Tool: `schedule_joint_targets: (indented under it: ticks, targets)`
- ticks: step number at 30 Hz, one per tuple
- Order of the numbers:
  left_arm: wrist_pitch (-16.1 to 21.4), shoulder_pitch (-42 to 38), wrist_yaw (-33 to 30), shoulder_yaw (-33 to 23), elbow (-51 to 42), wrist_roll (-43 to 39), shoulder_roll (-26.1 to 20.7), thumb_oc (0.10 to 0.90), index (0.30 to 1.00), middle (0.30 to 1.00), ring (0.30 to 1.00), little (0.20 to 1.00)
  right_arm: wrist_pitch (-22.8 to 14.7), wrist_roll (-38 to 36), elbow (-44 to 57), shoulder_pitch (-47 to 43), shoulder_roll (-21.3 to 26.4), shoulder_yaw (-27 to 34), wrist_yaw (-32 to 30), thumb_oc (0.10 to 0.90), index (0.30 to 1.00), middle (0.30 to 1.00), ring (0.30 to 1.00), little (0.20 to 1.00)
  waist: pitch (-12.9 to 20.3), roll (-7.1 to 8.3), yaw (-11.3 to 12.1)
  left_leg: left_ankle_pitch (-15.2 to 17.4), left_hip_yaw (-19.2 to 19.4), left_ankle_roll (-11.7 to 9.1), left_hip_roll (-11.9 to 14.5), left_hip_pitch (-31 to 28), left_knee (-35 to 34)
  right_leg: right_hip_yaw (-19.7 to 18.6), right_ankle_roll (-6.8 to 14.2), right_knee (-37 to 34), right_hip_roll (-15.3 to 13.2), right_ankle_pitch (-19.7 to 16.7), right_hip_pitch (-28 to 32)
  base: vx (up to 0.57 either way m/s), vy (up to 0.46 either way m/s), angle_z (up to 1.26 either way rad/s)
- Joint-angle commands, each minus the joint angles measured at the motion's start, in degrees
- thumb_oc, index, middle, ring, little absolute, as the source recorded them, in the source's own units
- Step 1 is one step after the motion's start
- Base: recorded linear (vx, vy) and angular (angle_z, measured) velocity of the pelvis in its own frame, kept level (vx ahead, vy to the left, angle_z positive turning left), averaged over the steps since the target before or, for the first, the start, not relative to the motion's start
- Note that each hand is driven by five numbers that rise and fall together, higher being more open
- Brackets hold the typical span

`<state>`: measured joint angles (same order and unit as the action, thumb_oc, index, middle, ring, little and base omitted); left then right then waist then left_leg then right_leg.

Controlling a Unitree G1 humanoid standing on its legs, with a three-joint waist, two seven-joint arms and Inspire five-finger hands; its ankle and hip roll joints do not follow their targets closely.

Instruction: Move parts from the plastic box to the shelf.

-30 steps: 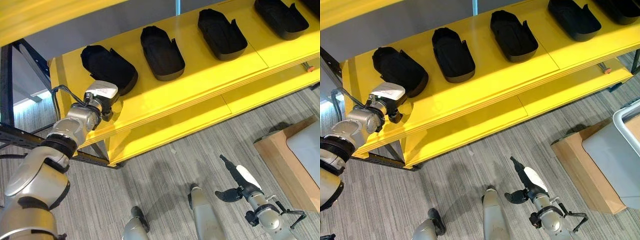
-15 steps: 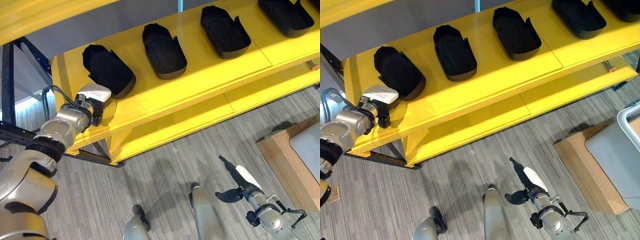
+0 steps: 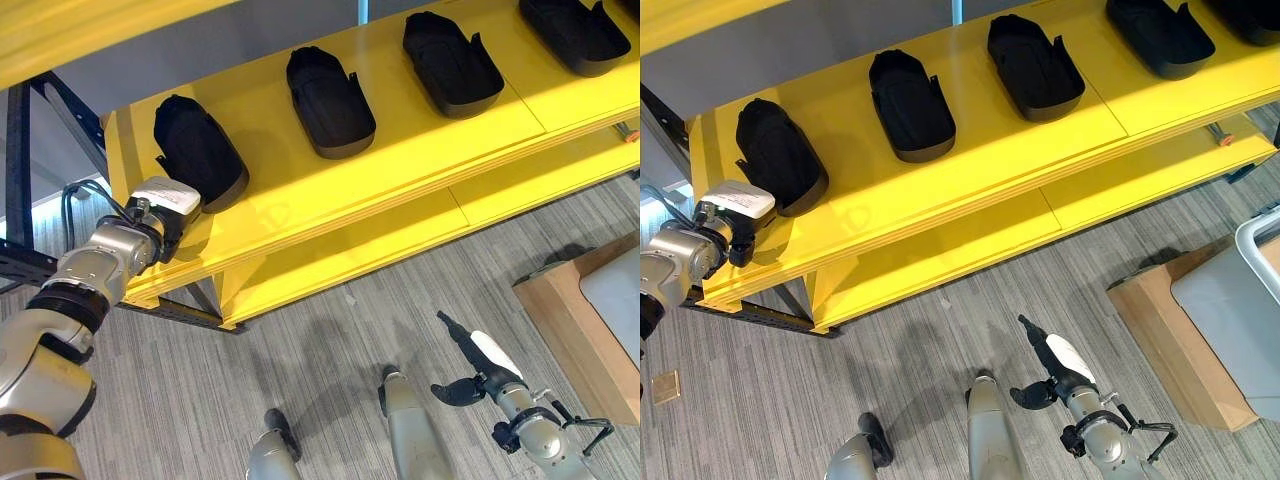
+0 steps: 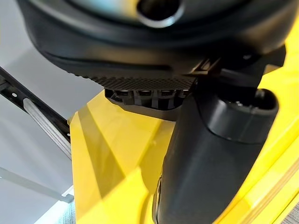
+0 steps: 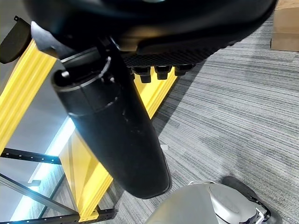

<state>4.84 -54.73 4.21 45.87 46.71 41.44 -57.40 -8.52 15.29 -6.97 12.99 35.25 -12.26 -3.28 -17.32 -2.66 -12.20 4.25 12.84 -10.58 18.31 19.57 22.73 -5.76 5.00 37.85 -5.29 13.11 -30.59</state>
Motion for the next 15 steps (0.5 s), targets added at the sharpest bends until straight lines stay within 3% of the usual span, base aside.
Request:
schedule_joint_targets:
  ticks: [1,15]
  targets:
    - [-3.5,-2.0,-2.2,-2.4,-0.1,2.4,-5.9,0.900,1.000,1.000,1.000,1.000,-4.2,0.8,5.2,-1.9,0.4,2.5,-1.0,0.900,1.000,1.000,1.000,1.000,2.4,1.86,0.3,3.8,-3.1,3.9,-1.7,2.9,7.2,0.9,1.4,-4.1,-2.2,-2.9,4.6,0.00,0.000,0.00]
    - [-4.8,-1.5,-3.1,-3.5,3.6,3.9,-3.3,0.900,1.000,1.000,1.000,1.000,-3.8,1.4,4.8,-2.2,0.8,2.3,-0.9,0.900,1.000,1.000,1.000,1.000,2.6,2.00,0.3,3.7,-3.1,3.9,-1.9,2.7,6.9,0.7,1.3,-4.2,-2.1,-3.0,4.7,0.00,0.000,0.00]
